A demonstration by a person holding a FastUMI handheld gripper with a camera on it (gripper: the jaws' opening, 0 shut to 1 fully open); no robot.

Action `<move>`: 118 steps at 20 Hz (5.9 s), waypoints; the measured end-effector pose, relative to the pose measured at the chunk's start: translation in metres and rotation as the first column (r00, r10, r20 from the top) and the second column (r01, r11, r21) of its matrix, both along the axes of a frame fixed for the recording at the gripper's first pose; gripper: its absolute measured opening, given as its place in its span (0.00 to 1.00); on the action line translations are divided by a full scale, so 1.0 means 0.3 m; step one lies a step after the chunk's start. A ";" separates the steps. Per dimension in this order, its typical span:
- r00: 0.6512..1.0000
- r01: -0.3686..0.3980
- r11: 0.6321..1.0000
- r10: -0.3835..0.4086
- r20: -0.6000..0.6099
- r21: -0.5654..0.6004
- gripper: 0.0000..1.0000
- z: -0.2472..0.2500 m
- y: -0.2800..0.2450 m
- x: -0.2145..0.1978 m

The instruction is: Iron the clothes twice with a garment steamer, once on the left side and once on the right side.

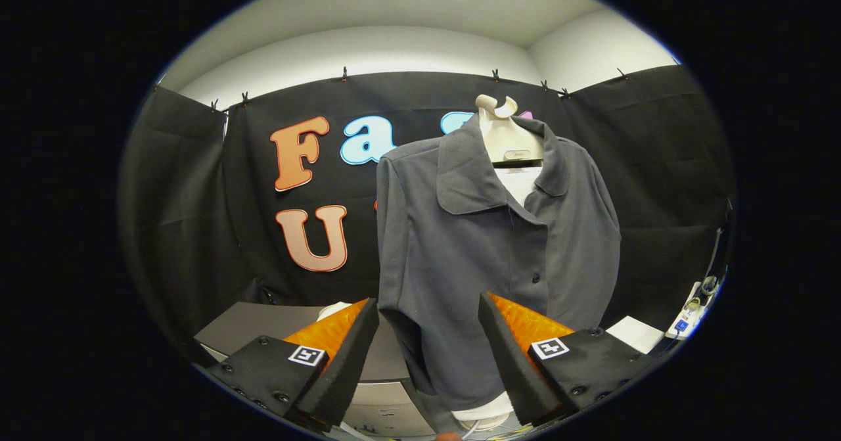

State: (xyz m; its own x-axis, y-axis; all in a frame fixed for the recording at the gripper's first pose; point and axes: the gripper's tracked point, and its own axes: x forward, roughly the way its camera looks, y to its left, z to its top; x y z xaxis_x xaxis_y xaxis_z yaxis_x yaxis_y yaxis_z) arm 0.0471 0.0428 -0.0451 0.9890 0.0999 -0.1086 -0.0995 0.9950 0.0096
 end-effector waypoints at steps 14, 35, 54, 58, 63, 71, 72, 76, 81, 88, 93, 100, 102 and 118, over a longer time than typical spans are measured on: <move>0.995 -0.095 0.995 0.095 -0.035 -0.019 0.98 -0.010 0.180 -0.028; 0.899 -0.307 0.951 0.281 -0.335 -0.027 0.98 -0.202 0.654 0.153; 0.719 -0.209 0.965 0.040 -0.694 -0.160 0.97 -0.770 0.781 0.474; 0.698 -0.196 0.961 -0.001 -0.716 -0.193 0.80 -0.825 0.779 0.488; 0.686 -0.213 0.959 0.011 -0.727 -0.187 0.56 -0.849 0.771 0.492; 0.791 -0.195 0.973 0.082 -0.606 -0.122 0.48 -0.699 0.780 0.454; 0.810 -0.207 0.971 0.100 -0.578 -0.121 0.48 -0.663 0.787 0.442; 0.858 -0.241 0.964 0.158 -0.488 -0.111 0.48 -0.538 0.790 0.356; 0.901 -0.236 0.969 0.190 -0.389 -0.074 0.48 -0.403 0.739 0.291; 0.947 -0.191 0.979 0.167 -0.274 -0.064 0.47 -0.183 0.568 0.216; 0.972 -0.149 0.988 0.139 -0.188 -0.038 0.47 -0.012 0.407 0.151; 0.993 -0.096 0.995 0.093 -0.076 -0.035 0.47 0.169 0.161 0.090; 0.995 -0.080 0.996 0.078 -0.056 -0.038 0.47 0.196 0.077 0.095; 0.976 -0.124 0.992 0.119 -0.181 -0.017 0.47 -0.066 -0.226 0.278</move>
State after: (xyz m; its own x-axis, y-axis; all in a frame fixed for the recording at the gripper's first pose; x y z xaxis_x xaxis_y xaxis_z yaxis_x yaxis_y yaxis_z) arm 0.1304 -0.0250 -0.0650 0.9340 0.2126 -0.2872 -0.2188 0.9757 0.0108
